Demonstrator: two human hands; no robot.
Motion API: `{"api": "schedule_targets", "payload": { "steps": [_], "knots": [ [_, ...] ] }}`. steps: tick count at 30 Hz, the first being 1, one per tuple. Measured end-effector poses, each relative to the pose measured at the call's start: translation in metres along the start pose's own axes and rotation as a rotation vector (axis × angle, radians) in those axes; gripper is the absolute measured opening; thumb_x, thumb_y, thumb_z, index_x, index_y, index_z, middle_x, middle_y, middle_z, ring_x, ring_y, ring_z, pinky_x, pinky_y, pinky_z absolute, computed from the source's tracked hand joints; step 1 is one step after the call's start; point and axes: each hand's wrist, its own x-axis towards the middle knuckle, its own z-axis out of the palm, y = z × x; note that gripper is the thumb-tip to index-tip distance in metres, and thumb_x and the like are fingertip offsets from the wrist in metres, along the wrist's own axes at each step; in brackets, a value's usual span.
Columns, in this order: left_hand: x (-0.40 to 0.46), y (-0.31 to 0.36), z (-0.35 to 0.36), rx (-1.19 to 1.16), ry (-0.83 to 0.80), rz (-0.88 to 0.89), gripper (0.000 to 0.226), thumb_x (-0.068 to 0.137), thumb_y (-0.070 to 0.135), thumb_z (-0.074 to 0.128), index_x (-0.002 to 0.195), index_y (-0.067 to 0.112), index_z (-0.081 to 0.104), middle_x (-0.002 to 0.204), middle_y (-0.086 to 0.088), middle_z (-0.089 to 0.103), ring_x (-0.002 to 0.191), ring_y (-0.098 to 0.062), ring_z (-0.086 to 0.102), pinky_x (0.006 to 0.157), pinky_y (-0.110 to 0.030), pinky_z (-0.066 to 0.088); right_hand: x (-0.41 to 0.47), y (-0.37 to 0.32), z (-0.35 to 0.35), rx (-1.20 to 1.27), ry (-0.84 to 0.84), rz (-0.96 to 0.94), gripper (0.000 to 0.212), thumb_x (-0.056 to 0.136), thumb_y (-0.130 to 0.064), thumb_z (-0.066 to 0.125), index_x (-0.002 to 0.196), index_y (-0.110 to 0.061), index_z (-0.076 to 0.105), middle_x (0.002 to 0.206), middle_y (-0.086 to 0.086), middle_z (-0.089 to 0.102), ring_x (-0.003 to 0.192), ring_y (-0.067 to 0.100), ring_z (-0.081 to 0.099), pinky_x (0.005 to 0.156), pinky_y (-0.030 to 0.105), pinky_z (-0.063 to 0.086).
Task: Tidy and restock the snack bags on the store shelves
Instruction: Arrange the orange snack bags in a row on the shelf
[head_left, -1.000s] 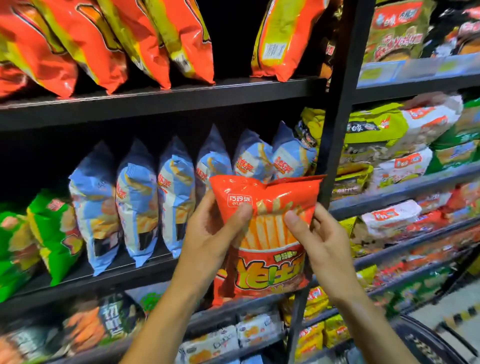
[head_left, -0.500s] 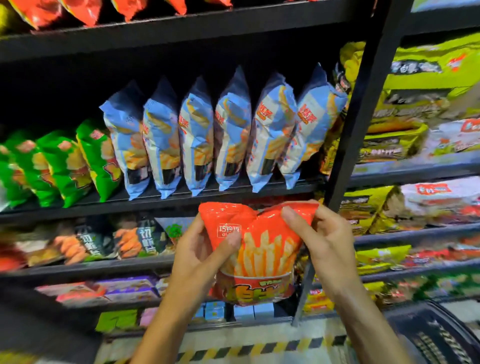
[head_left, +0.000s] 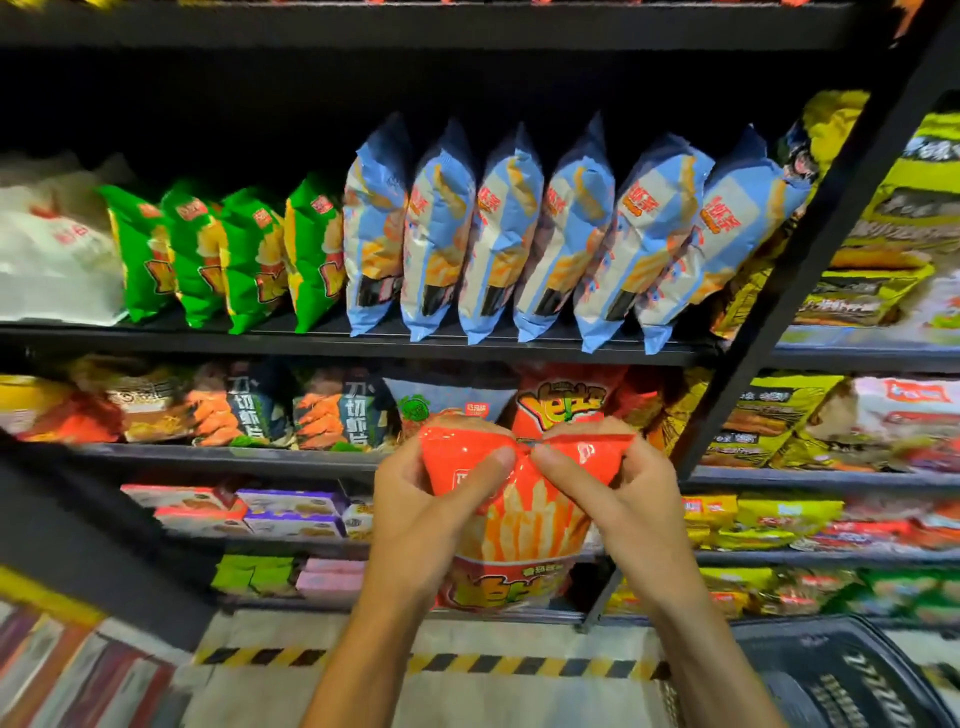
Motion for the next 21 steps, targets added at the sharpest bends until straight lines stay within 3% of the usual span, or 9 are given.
{"api": "schedule_targets", "payload": {
  "steps": [4, 8, 10, 12, 15, 17, 19, 21],
  "knots": [
    [-0.012, 0.000, -0.022, -0.042, -0.046, 0.068, 0.016, 0.078, 0.017, 0.083, 0.093, 0.017, 0.078, 0.094, -0.010, 0.079, 0.088, -0.026, 0.078, 0.071, -0.032, 0.062, -0.023, -0.001, 0.033, 0.117, 0.178, 0.053, 0.030, 0.074, -0.025, 0.082, 0.096, -0.007, 0.072, 0.087, 0.008, 0.080, 0.079, 0.022, 0.078, 0.064, 0.027, 0.061],
    [-0.026, -0.006, -0.028, -0.028, -0.071, 0.112, 0.019, 0.079, 0.023, 0.085, 0.093, 0.015, 0.077, 0.092, -0.008, 0.079, 0.087, -0.023, 0.078, 0.071, -0.029, 0.060, -0.039, 0.004, 0.048, 0.157, 0.314, 0.157, 0.019, 0.081, -0.022, 0.081, 0.096, -0.012, 0.074, 0.089, 0.010, 0.080, 0.083, 0.028, 0.078, 0.075, 0.044, 0.064],
    [-0.033, -0.005, -0.027, -0.046, -0.057, 0.092, 0.024, 0.077, 0.032, 0.085, 0.093, 0.016, 0.077, 0.092, -0.009, 0.079, 0.087, -0.024, 0.078, 0.071, -0.031, 0.061, -0.044, 0.005, 0.050, 0.142, 0.320, 0.176, 0.017, 0.085, -0.024, 0.080, 0.095, -0.013, 0.074, 0.089, 0.010, 0.080, 0.085, 0.028, 0.078, 0.080, 0.048, 0.063],
    [-0.035, -0.003, -0.030, -0.104, 0.020, 0.019, 0.029, 0.077, 0.029, 0.090, 0.095, 0.013, 0.075, 0.092, -0.012, 0.079, 0.086, -0.028, 0.078, 0.069, -0.035, 0.061, -0.046, 0.005, 0.051, 0.118, 0.259, 0.184, 0.029, 0.084, -0.034, 0.078, 0.099, -0.009, 0.073, 0.091, 0.010, 0.080, 0.087, 0.027, 0.078, 0.081, 0.047, 0.063],
    [-0.030, 0.004, -0.040, -0.205, 0.084, -0.065, 0.017, 0.073, 0.027, 0.082, 0.083, 0.016, 0.072, 0.085, -0.014, 0.077, 0.079, -0.030, 0.077, 0.065, -0.037, 0.060, -0.045, 0.002, 0.049, 0.166, 0.162, 0.159, 0.049, 0.089, -0.046, 0.065, 0.098, 0.002, 0.068, 0.091, 0.012, 0.078, 0.085, 0.021, 0.076, 0.079, 0.035, 0.062],
    [-0.030, 0.007, -0.042, -0.217, 0.063, -0.082, 0.014, 0.071, 0.028, 0.081, 0.079, 0.020, 0.072, 0.086, -0.015, 0.077, 0.079, -0.031, 0.077, 0.065, -0.038, 0.060, -0.042, 0.001, 0.047, 0.152, 0.169, 0.120, 0.056, 0.094, -0.045, 0.065, 0.087, 0.011, 0.060, 0.081, 0.015, 0.070, 0.076, 0.020, 0.069, 0.077, 0.035, 0.057],
    [-0.031, 0.007, -0.042, -0.200, 0.030, -0.084, 0.022, 0.074, 0.027, 0.080, 0.090, 0.015, 0.072, 0.091, -0.016, 0.078, 0.083, -0.031, 0.077, 0.066, -0.037, 0.061, -0.039, 0.003, 0.044, 0.146, 0.200, 0.105, 0.053, 0.099, -0.036, 0.064, 0.078, 0.012, 0.055, 0.076, 0.022, 0.064, 0.075, 0.026, 0.064, 0.080, 0.044, 0.053],
    [-0.029, 0.005, -0.042, -0.197, -0.021, -0.087, 0.033, 0.081, 0.024, 0.083, 0.105, 0.006, 0.070, 0.098, -0.016, 0.078, 0.089, -0.031, 0.077, 0.070, -0.035, 0.062, -0.038, 0.005, 0.042, 0.174, 0.258, 0.098, 0.043, 0.100, -0.030, 0.062, 0.070, 0.002, 0.061, 0.073, 0.021, 0.063, 0.074, 0.027, 0.062, 0.079, 0.045, 0.052]
  ]
}}
